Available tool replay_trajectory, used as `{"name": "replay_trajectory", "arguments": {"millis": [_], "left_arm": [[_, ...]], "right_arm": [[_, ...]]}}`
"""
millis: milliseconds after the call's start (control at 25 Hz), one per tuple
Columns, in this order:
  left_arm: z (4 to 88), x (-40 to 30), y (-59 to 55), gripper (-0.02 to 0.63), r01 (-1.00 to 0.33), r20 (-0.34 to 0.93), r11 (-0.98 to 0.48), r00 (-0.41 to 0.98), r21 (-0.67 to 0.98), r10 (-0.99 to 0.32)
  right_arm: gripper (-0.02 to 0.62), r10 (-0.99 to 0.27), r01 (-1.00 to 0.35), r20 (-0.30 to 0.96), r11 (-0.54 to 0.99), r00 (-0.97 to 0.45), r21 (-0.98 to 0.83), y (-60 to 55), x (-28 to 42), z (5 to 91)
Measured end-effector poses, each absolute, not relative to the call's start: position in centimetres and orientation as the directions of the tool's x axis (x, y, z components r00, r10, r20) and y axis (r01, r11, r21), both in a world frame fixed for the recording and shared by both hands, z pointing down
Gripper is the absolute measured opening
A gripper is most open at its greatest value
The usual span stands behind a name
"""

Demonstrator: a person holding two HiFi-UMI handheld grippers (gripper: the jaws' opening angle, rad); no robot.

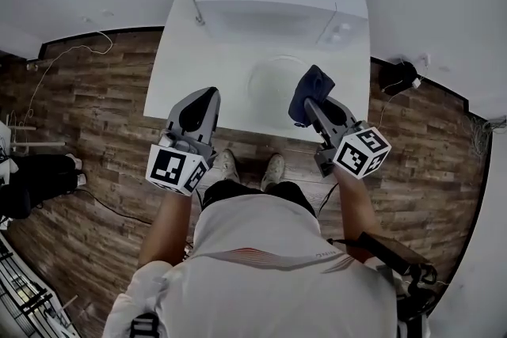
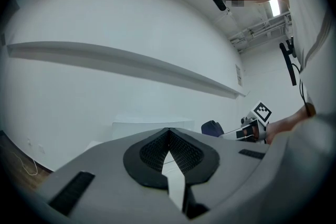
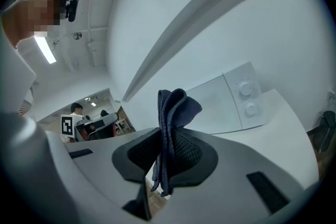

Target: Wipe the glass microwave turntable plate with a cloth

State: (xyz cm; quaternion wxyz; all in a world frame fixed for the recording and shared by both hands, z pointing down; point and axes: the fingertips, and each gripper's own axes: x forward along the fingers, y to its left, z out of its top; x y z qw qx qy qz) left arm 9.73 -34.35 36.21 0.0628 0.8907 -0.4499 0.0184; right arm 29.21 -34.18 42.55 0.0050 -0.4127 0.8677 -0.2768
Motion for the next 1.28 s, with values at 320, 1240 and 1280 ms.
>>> {"name": "replay_trajectory", "arguments": {"millis": [320,1240,1280], "left_arm": [[40.1,6.2,-35.4,0.009,-0.826,0.146,-0.548,0.564,0.135,-0.813],[45.5,4.0,-37.9,0.009,-0.852,0.23,-0.485,0.522,0.197,-0.822],[45.5,4.2,-38.1,0.01,-0.85,0.23,-0.488,0.525,0.2,-0.82]], "right_arm": [[0.061,-0.55,-0.666,0.392,0.495,-0.737,-0.558,-39.4,21.6,50.6],[0.061,-0.412,-0.776,0.657,0.324,-0.631,-0.542,-46.2,21.5,63.8],[0.061,-0.415,-0.781,0.662,0.314,-0.625,-0.54,-46.2,22.2,63.9]]}}
